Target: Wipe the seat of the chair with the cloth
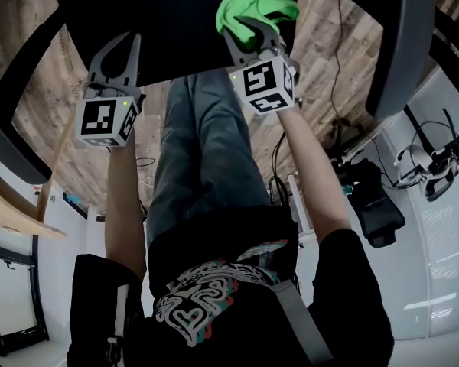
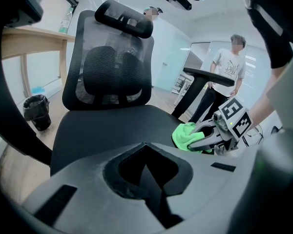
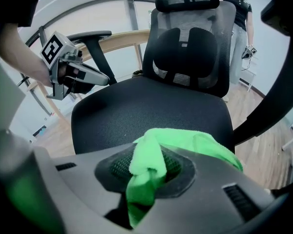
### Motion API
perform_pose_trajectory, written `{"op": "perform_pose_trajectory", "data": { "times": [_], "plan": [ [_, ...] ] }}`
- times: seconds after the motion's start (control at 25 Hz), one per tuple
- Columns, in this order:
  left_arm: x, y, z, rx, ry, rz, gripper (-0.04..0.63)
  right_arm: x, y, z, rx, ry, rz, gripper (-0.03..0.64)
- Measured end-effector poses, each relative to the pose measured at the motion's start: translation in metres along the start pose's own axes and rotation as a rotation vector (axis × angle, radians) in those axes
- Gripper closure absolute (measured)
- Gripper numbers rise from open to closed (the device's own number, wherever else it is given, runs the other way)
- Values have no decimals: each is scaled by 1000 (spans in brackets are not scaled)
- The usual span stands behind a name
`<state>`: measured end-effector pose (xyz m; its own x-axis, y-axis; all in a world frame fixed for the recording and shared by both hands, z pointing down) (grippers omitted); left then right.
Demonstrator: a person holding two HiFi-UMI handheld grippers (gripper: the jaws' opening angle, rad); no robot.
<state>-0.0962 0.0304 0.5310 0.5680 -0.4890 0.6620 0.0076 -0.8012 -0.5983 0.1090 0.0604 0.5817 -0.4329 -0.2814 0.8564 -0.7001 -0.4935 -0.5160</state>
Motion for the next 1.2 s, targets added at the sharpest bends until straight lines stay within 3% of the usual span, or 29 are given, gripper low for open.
{"op": "perform_pose_trajectory", "data": {
  "times": [0.36,1.2],
  "plan": [
    [-6,-7,-8,-27,17,-3,594,14,11,-12,25,38,17,529],
    [-29,-22,-35,-69,91,-11,594,73,84,-86,-151,265,79,529]
  ]
}}
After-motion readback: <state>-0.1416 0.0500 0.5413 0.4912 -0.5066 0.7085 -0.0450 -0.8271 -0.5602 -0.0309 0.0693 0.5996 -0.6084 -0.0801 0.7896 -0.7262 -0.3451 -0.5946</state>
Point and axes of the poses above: the fingertips, and each gripper's own axes: x forward along the fingers, z to its right, y out of its top, the point moved 4 cm from there along -x, backward along the fingers, and after that the axes turned 12 degrees about -x, right-handed, at the moved point
